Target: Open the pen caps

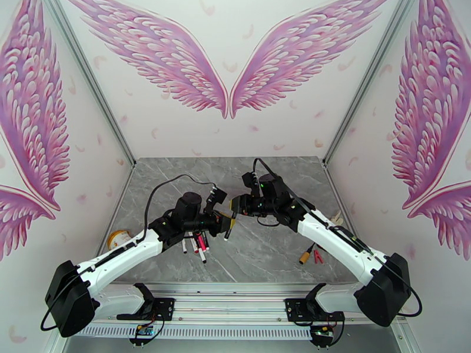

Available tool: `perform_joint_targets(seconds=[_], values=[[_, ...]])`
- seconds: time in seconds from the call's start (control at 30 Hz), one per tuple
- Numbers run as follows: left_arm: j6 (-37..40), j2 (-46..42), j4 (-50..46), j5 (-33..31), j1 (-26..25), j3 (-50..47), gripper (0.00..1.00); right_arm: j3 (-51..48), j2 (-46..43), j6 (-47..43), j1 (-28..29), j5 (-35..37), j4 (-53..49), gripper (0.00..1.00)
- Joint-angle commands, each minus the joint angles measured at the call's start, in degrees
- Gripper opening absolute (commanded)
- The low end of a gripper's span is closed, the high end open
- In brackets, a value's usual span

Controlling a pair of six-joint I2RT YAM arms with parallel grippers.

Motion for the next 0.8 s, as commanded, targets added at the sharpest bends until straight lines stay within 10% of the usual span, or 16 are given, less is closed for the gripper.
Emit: perform_joint_targets(seconds=[0.0, 0.57, 0.77], values=[[0.8, 0.1, -0.8, 0.9, -0.4, 1.5, 0.12, 2.4, 0.0, -0.9, 0.5, 0.6, -0.9, 0.22], [1.0, 0.2, -1.1, 1.3, -0.4, 1.6, 0.12, 2.9, 0.5, -1.3, 0.4, 0.4, -1.1, 0.17], [-1.3, -0.3, 2.6, 1.3, -0.3, 0.1, 0.31, 2.9, 0.3, -0.2, 0.4, -1.4, 0.0, 0.13]])
